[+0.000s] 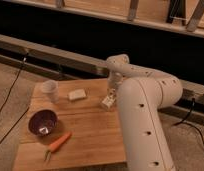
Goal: Stand the bottle upright
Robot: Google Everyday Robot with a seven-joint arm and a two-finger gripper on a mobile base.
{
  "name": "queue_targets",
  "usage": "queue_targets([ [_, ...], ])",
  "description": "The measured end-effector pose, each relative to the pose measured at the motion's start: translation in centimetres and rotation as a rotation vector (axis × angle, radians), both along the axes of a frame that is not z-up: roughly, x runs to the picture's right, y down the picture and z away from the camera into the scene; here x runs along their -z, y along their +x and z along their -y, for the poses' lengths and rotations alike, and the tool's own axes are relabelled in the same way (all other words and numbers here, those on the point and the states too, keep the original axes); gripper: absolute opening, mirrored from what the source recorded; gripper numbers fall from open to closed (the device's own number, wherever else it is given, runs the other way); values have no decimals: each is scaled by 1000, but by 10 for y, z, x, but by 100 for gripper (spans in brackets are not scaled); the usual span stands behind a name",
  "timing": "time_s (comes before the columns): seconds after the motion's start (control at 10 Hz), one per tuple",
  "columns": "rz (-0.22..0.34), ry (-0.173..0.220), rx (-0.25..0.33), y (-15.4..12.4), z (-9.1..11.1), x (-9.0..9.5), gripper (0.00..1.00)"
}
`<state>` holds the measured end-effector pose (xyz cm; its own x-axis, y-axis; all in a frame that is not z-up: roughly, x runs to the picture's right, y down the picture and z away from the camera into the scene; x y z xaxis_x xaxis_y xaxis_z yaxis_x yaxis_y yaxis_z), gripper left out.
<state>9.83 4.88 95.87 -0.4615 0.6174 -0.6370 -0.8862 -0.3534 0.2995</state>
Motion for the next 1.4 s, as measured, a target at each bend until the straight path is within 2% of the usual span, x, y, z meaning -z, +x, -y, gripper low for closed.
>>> queue_targets([
  [0.1,14,2,2,-1,0,0,4],
  [0.2,44,15,9,-5,3,0,0],
  [0.5,155,56,63,-22,12,5,0],
  [0.8,232,104,137,-33,25,17,0],
  [1.1,334,185,247,-55,44,37,0],
  [1.4,460,277,344,-85,60,60,0],
])
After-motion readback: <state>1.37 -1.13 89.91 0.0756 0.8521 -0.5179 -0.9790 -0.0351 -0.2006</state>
